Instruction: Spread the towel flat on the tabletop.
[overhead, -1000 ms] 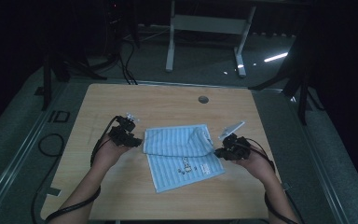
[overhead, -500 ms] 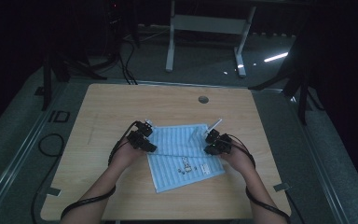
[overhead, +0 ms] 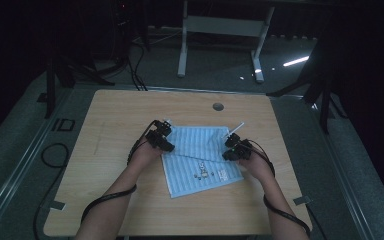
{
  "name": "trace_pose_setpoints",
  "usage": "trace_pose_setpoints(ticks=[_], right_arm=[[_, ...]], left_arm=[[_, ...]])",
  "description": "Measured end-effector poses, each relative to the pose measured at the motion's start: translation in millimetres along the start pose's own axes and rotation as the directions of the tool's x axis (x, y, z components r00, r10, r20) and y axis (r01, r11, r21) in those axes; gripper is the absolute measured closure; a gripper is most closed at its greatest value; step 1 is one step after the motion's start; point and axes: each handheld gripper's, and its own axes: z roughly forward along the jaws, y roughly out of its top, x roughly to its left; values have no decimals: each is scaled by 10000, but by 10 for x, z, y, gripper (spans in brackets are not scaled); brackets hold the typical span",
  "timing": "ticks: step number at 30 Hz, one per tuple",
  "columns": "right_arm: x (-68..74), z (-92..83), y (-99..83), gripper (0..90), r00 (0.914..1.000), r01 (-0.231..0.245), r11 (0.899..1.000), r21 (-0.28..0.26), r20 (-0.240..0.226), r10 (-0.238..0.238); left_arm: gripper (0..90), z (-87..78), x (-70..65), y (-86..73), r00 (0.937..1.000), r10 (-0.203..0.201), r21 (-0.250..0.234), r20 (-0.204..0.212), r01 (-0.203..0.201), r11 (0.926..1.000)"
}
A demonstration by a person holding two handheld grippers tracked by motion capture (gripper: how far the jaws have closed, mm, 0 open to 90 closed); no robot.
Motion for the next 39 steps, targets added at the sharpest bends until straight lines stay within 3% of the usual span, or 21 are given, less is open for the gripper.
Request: trace_pose_setpoints(ticks=[5, 12, 17, 21, 24, 27, 32, 34, 39], right_arm=[[-56, 34, 90, 829, 9999, -70, 9999, 105, 146, 68], [-149, 73, 166, 816, 9981, -617, 9980, -107, 39, 618], [-120, -43, 147, 731, 9987, -449, 9989, -141, -229, 446], [-54, -250, 25, 682, 9999, 30, 9998, -218, -115, -33], [6, -414, -111, 647, 9993, 345, 9987, -367, -132, -350], [54, -491, -218, 609, 9988, 485, 9978, -446, -96, -490], [117, -448, -382, 577, 9978, 632, 9974, -331, -154, -638], [150, -398, -428, 584, 9975, 689, 9974, -232, -124, -692], [188, -244, -476, 595, 9975, 672, 9977, 117, -214, -669]], left_arm=[[524, 67, 60, 154, 9998, -173, 180, -125, 175, 9997], [500, 80, 133, 246, 9990, -375, 394, -245, 385, 9985], [500, -168, 52, 212, 9996, -78, 19, 254, 77, 10000], [470, -448, -70, 108, 9976, 374, -475, 590, -346, 9983], [461, -626, -202, -9, 9917, 798, -749, 1013, -724, 9946], [441, -719, -400, -203, 9798, 1353, -879, 1475, -1232, 9885], [435, -620, -626, -496, 9657, 1710, -721, 1955, -1598, 9845], [434, -547, -687, -576, 9618, 1931, -597, 1938, -1849, 9809], [435, -372, -708, -630, 9612, 1894, -297, 2004, -1872, 9819]])
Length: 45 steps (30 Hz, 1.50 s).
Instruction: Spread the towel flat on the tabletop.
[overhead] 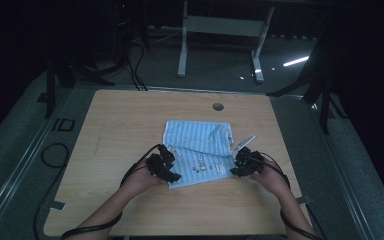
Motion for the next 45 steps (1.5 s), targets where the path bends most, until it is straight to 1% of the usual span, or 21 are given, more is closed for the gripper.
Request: trace_pose_setpoints(ticks=[2, 3, 6, 9, 11, 13, 16, 18, 19, 22, 23, 25, 27, 29, 31, 35, 38, 40, 41, 43, 45], right_arm=[[22, 39, -10, 608, 9999, 94, 9999, 62, -73, -94], [26, 39, -14, 628, 9999, 19, 10000, -7, -108, -19], [36, 37, -24, 650, 9999, 42, 10000, -17, -143, -42], [70, 32, -48, 665, 9994, 72, 9999, 116, -352, -67], [115, 30, -43, 673, 9995, 222, 9995, 217, -209, -217], [154, 31, -31, 715, 9995, 306, 9992, 273, -127, -302], [174, 40, -10, 794, 9995, 315, 9992, 256, -18, -315], [177, 51, 5, 827, 9994, 325, 9993, 200, 63, -326], [180, 52, 12, 835, 9994, 339, 9992, 223, 85, -341], [161, 58, 23, 847, 9995, 283, 9995, 111, -137, -281], [159, 53, 24, 850, 9995, 292, 9995, 89, -135, -291], [167, 10, 26, 852, 9997, 225, 9997, -70, -117, -226], [185, -88, 23, 852, 9995, 265, 9990, -372, -139, -270], [217, -211, 21, 852, 9992, 391, 9971, -656, -64, -396], [262, -352, 14, 852, 9987, 497, 9947, -905, -16, -500], [394, -648, -12, 851, 9967, 806, 9868, -1401, 101, -800], [529, -855, -58, 851, 9939, 1100, 9794, -1696, 208, -1080], [639, -958, -107, 851, 9913, 1314, 9749, -1795, 195, -1300], [702, -990, -138, 851, 9905, 1373, 9756, -1716, 121, -1372], [827, -1020, -221, 850, 9869, 1588, 9746, -1578, -38, -1614], [935, -989, -321, 849, 9829, 1758, 9751, -1351, -307, -1815]], left_arm=[[435, 52, 13, -3, 9995, 198, 176, -248, -194, 9997], [435, 73, 29, -1, 9994, 240, 251, -229, -235, 9994], [435, 94, 70, 7, 9994, 250, 132, -243, -247, 9996], [435, 105, 123, 33, 9989, 338, 135, -332, -333, 9994], [435, 119, 165, 63, 9977, 444, 172, -509, -436, 9989], [433, 137, 186, 97, 9949, 645, 272, -773, -626, 9977], [422, 156, 214, 148, 9941, 656, 376, -864, -625, 9973], [464, 158, 223, 165, 9945, 562, 316, -887, -536, 9981], [538, 151, 220, 167, 9947, 538, 264, -873, -517, 9983], [841, 154, 203, 179, 9971, 465, 240, -610, -451, 9987], [850, 149, 192, 179, 9967, 507, 249, -639, -492, 9985], [858, 101, 189, 173, 9984, 364, 197, -435, -355, 9992], [860, -7, 171, 162, 9992, 274, -23, -294, -275, 9996], [860, -151, 167, 151, 10000, 18, -332, 41, -17, 9994], [859, -302, 130, 141, 9999, 98, -441, 62, -95, 9990], [857, -618, 11, 97, 9997, 159, -931, 193, -140, 9956], [855, -796, -99, 20, 9981, 373, -1181, 498, -312, 9925], [848, -847, -184, -58, 9955, 520, -1111, 796, -429, 9929], [846, -854, -236, -107, 9943, 522, -1120, 926, -417, 9928], [841, -812, -346, -221, 9877, 682, -802, 1409, -573, 9951], [815, -721, -454, -342, 9812, 880, -361, 1717, -831, 9959]])
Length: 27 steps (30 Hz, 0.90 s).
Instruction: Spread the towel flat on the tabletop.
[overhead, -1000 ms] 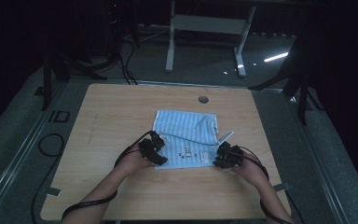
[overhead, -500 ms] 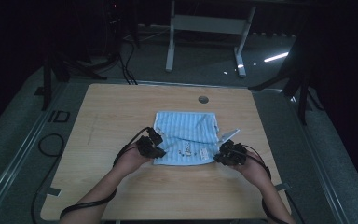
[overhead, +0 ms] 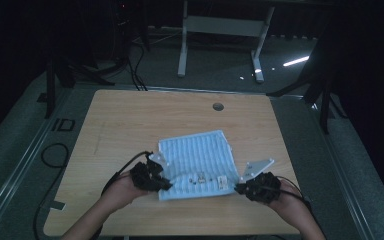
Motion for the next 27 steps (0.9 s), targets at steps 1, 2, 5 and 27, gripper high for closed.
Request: trace_pose_setpoints(ticks=[1, 2, 5, 27], right_arm=[[49, 27, -47, 848, 9999, 6, 10000, 86, -152, -4], [90, 57, -91, 839, 9995, -46, 9997, 220, -307, 52], [171, 140, -202, 751, 9974, -40, 9982, 601, -716, 83], [-1026, 676, 320, 497, 9781, -1840, 9798, 778, 1128, 1747]], left_arm=[[804, 56, -40, -58, 9999, -34, 107, 159, 32, 9999], [799, 108, -65, -110, 9991, -125, 258, 400, 115, 9996], [616, 216, -100, -238, 9977, -254, 721, 621, 209, 9972], [467, 338, 1183, -4, 9298, -2424, 558, -2770, 2675, 9620]])
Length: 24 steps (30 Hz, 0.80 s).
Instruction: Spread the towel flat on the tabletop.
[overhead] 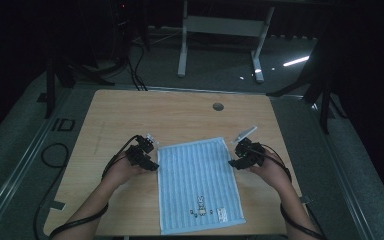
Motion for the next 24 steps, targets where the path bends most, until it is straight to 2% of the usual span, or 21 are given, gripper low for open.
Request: trace_pose_setpoints(ticks=[3, 5, 7, 9, 10, 11, 12, 13, 14, 18, 19, 20, 24], right_arm=[[-84, 159, 87, 494, 9997, -245, 9993, 265, 20, 245], [-124, 241, 135, 494, 9990, -432, 9987, 273, -59, 434], [-165, 320, 171, 526, 9977, -653, 9975, 265, -140, 657], [-180, 380, 195, 714, 9971, -678, 9968, 428, -303, 691], [-174, 392, 201, 798, 9974, -645, 9968, 469, -303, 659], [-169, 393, 205, 845, 9977, -618, 9971, 442, -259, 630], [-163, 383, 207, 858, 9977, -606, 9973, 414, -292, 618], [-151, 364, 208, 864, 9983, -505, 9980, 377, -275, 516], [-139, 338, 208, 868, 9987, -436, 9985, 321, -245, 444], [-106, 205, 207, 871, 9997, -203, 9997, 101, -108, 204], [-92, 161, 205, 874, 9997, -218, 9998, 36, -87, 218], [-83, 114, 202, 874, 9999, -146, 9999, -48, -69, 146], [-23, -105, 145, 873, 9999, 26, 9987, -508, 130, -20]], left_arm=[[467, 27, 34, 88, 9995, -120, -230, 308, 127, 9997], [467, 54, 49, 148, 9997, -176, -296, 184, 182, 9994], [471, 90, 72, 197, 9992, -281, -348, 276, 290, 9990], [539, 113, 72, 231, 9988, -341, -517, 346, 358, 9980], [633, 114, 62, 243, 9986, -289, -638, 444, 317, 9975], [708, 110, 51, 254, 9987, -215, -772, 462, 250, 9967], [812, 95, 33, 265, 9992, -147, -824, 360, 176, 9964], [871, 73, 19, 279, 9991, -56, -905, 413, 93, 9959], [877, 48, 2, 290, 9985, -23, -1023, 551, 79, 9947], [882, -124, -120, 324, 9977, 418, -1370, 536, -341, 9900], [882, -124, -120, 324, 9977, 418, -1370, 536, -341, 9900], [882, -262, -183, 322, 9974, 603, -1765, 401, -523, 9829], [880, -550, -312, 224, 9954, 881, -2408, 369, -767, 9675]])
